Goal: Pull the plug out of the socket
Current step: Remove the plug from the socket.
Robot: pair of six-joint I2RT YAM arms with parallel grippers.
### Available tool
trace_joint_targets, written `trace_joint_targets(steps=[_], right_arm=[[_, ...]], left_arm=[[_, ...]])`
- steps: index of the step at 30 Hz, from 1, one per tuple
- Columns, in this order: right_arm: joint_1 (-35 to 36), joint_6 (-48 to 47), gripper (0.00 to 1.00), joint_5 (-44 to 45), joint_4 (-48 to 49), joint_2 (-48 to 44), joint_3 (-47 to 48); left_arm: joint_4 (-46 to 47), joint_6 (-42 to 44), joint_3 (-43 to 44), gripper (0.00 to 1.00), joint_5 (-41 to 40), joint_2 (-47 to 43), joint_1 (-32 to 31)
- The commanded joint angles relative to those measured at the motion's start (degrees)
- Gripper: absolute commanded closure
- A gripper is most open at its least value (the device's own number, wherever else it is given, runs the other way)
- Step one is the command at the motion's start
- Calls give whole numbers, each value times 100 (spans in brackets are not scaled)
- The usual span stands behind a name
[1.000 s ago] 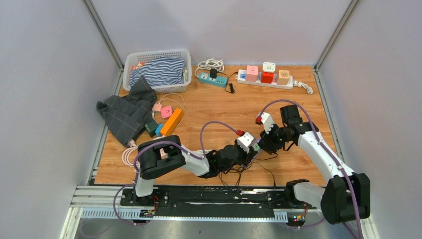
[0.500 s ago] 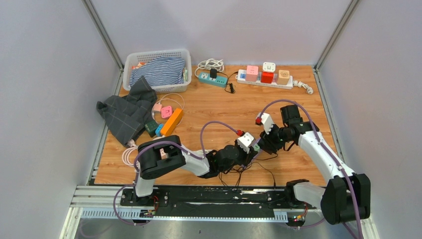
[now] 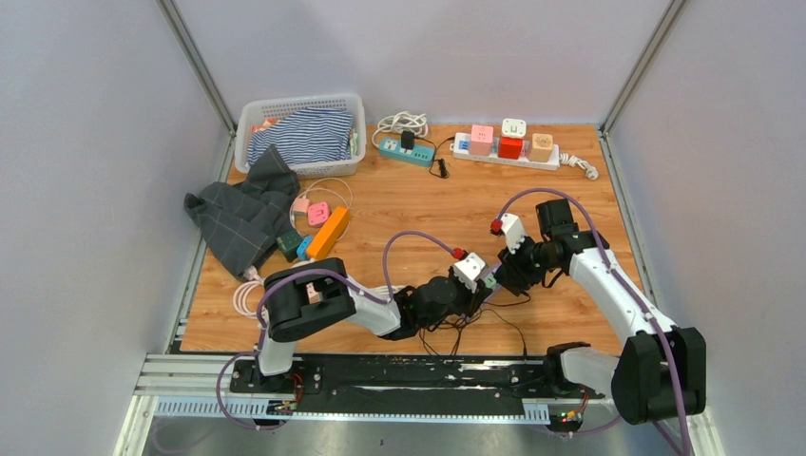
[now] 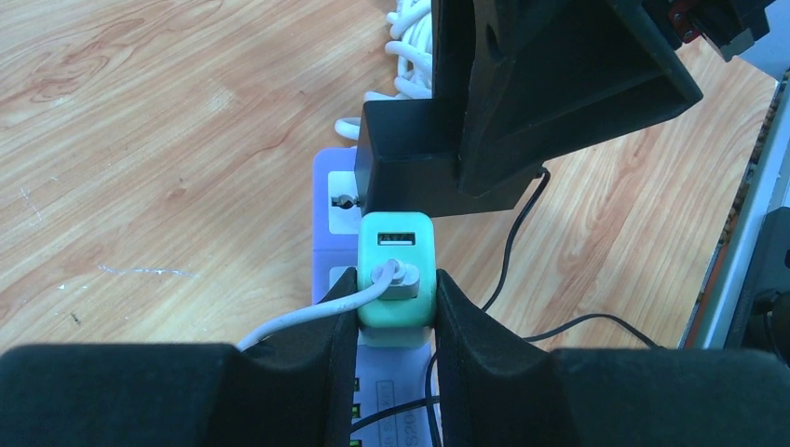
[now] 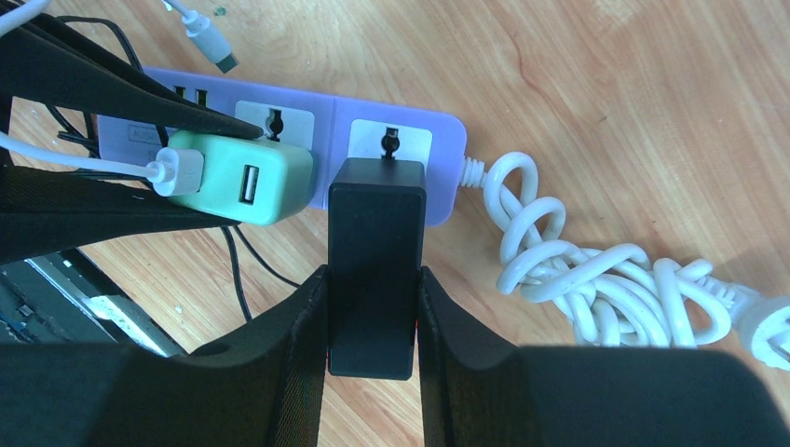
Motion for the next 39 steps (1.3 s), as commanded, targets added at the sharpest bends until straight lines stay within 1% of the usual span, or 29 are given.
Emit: trace_joint_targets(steps=[1,4,6,8,10,12,14,15,16,20,22,24,26,28,31,34,37,39], right_arm=[[173,-373,100,-1095,-696,29,136],[259,-710,100,-1682,-972,-210,191],[248,-688,100,-1613,-952,-355,214],[166,-415,100,-1107,-658,-470,165],[49,-104,100,-292,-197,-498,89],[-107,113,100,326,39,-443,59],[-230,221,100,661,112,-351,53],[-258,229,100,676,113,-319,38],[-260,176,100,551,65,-302,25],[-74,-335,100,-890,-532,-272,96],[100,-617,100,-1426,-830,-309,146],[134,-824,100,-1762,-1015,-324,163],[137,-885,100,-1827,-1081,-333,185],[134,-740,100,-1578,-976,-368,194],[11,-206,100,-438,-360,-412,86],[-120,32,100,289,-83,-267,30],[-185,80,100,344,-87,-140,50],[-187,-34,100,-27,-248,-144,71]], left_arm=[[-855,129,-101,100,-208,291,122],[-855,129,-110,100,-216,282,131],[-855,120,-102,100,-217,279,131],[-855,120,-102,100,-208,289,126],[-855,120,-102,100,-210,288,139],[-855,117,-102,100,-216,290,141],[-855,113,-101,100,-217,289,141],[-855,111,-102,100,-217,289,141],[-855,111,-102,100,-209,290,141],[-855,112,-110,100,-214,278,150],[-855,103,-123,100,-217,259,150],[-855,103,-128,100,-225,260,150],[-855,103,-115,100,-218,260,150],[-855,117,-119,100,-217,264,150],[-855,113,-119,100,-203,264,150],[-855,113,-111,100,-192,281,150],[-855,114,-110,100,-199,282,148],[-855,111,-110,100,-199,284,150]])
